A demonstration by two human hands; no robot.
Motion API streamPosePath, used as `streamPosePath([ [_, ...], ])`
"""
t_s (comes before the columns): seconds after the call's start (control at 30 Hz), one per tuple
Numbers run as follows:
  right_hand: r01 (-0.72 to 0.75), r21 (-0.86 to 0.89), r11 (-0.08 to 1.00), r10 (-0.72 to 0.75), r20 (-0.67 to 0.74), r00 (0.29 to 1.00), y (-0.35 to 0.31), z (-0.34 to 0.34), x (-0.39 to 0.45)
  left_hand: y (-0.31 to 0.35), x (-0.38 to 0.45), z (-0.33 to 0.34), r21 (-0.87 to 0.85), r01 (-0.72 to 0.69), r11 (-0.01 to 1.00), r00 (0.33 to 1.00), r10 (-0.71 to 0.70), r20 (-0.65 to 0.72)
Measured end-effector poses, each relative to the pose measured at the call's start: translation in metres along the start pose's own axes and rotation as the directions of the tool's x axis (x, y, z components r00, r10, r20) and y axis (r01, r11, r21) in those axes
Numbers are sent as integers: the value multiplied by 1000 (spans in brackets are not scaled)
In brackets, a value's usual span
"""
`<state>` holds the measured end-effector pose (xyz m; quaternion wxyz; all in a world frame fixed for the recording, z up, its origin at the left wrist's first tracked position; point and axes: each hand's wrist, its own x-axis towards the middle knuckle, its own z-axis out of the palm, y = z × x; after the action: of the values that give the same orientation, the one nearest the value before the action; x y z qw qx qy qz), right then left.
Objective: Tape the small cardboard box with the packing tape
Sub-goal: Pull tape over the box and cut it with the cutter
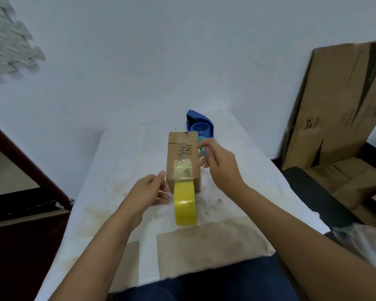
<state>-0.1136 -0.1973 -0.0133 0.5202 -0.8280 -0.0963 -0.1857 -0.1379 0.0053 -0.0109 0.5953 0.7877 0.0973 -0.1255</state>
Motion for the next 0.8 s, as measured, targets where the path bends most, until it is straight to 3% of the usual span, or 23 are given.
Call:
streamPosePath([
  [0.13,138,-43,990,-129,171,977,-11,18,-2,-3,-12,4,34,135,990,957,-139,255],
  [0.2,152,-44,987,-136,251,958,-6,24,-6,-6,-13,8,4,137,991,936,-131,328],
  [0.37,116,-63,991,-95,276,957,4,27,-3,-6,-13,16,-216,177,960,883,-58,467],
  [0.6,175,-193,965,-101,344,933,13,24,8,-3,-12,13,-241,203,949,871,-63,486],
  [0.8,223,-205,953,-138,363,921,16,23,10,0,-11,11,-283,223,933,883,-70,464],
])
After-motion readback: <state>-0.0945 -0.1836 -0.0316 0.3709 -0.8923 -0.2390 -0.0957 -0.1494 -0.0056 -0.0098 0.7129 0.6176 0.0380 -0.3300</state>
